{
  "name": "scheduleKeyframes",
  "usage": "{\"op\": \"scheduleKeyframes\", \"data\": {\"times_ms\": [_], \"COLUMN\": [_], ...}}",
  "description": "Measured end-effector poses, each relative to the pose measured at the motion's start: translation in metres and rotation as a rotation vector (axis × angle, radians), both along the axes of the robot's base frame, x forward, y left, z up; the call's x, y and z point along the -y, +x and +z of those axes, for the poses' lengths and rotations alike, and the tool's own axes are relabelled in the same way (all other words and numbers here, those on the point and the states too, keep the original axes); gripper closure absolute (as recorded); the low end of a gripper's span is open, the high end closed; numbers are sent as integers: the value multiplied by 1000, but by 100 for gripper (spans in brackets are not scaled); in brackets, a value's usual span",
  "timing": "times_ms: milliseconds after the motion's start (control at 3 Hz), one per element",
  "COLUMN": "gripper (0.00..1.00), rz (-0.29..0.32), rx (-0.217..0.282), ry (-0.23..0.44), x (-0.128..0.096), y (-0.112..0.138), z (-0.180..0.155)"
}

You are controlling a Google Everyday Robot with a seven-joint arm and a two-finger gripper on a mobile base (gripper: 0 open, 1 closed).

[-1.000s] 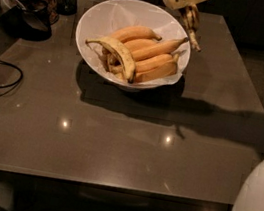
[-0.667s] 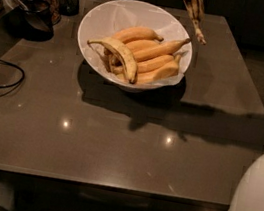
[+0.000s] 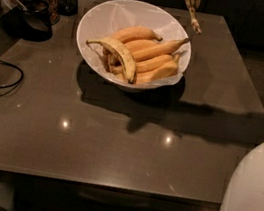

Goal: Pick banana from white bowl

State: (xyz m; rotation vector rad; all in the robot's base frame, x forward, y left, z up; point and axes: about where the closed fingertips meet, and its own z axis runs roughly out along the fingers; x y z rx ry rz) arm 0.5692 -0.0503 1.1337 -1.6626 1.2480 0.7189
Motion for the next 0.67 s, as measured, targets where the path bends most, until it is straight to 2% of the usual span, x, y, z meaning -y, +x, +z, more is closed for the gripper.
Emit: {"op": "scheduleKeyframes", "data": {"times_ms": [333,667], "gripper": [100,100], "rz": [-18,-41], "rx": [-1,-44], "ry": [1,-60], "x": [-4,-6], "y": [5,7], "z": [0,-15]}}
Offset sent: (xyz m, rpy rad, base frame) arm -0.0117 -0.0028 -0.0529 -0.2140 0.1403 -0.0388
